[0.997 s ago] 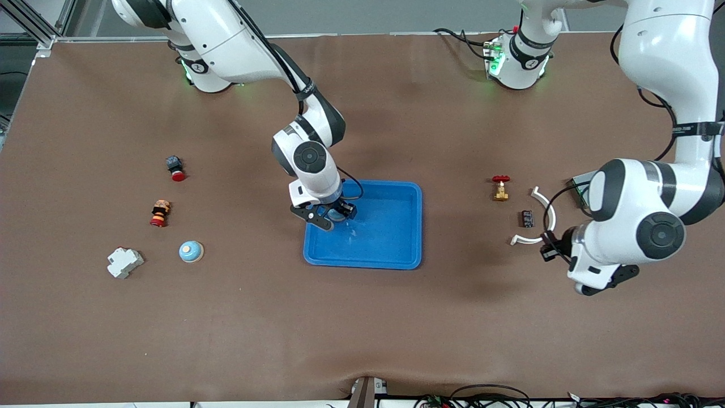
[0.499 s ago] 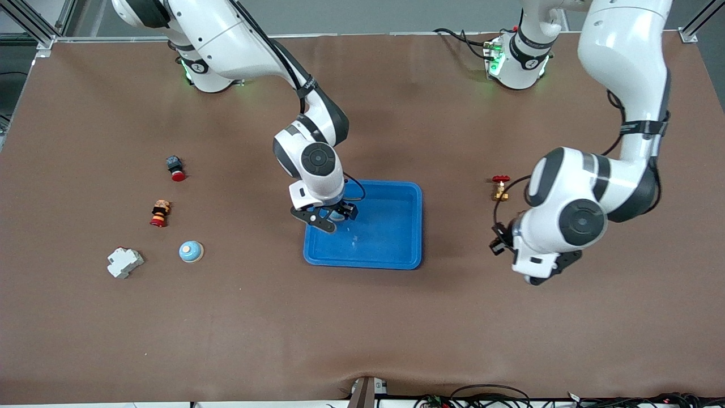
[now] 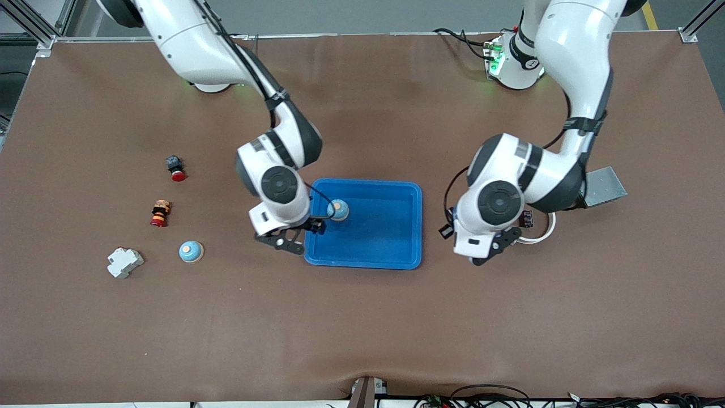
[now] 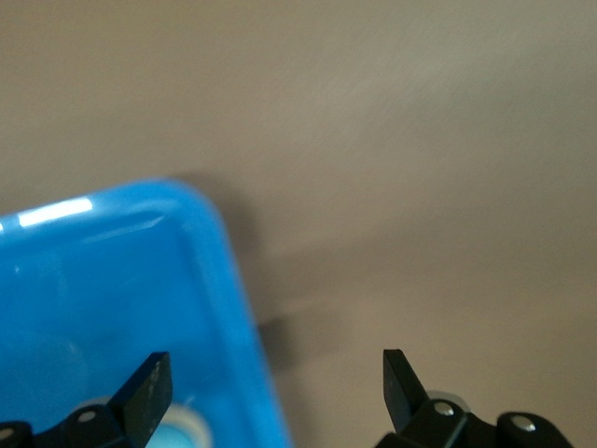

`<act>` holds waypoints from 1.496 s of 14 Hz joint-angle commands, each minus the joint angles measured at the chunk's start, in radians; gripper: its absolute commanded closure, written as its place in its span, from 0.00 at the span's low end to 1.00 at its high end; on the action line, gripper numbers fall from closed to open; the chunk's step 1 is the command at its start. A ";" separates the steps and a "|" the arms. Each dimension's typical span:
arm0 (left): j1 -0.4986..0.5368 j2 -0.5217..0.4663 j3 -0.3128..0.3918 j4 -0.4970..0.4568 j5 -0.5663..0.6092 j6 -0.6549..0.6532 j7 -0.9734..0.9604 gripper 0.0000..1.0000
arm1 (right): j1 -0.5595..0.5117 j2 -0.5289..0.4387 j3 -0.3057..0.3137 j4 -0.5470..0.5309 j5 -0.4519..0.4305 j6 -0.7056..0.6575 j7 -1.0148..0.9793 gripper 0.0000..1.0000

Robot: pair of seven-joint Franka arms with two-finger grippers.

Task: Place electrolytic capacitor and blue bell in tray
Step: 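Grasp the second bell with the right gripper while the left gripper lowers capacitor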

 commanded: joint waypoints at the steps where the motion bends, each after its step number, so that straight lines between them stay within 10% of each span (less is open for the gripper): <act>1: -0.049 0.042 0.011 0.011 -0.012 0.009 -0.048 1.00 | -0.120 -0.103 0.021 -0.126 -0.013 0.031 -0.207 0.00; 9: -0.125 0.089 0.011 0.009 -0.014 0.060 -0.103 1.00 | -0.372 -0.180 0.021 -0.353 -0.013 0.284 -0.707 0.00; 21: -0.210 0.141 0.011 0.009 -0.014 0.126 -0.144 1.00 | -0.498 -0.055 0.022 -0.353 -0.007 0.494 -0.918 0.00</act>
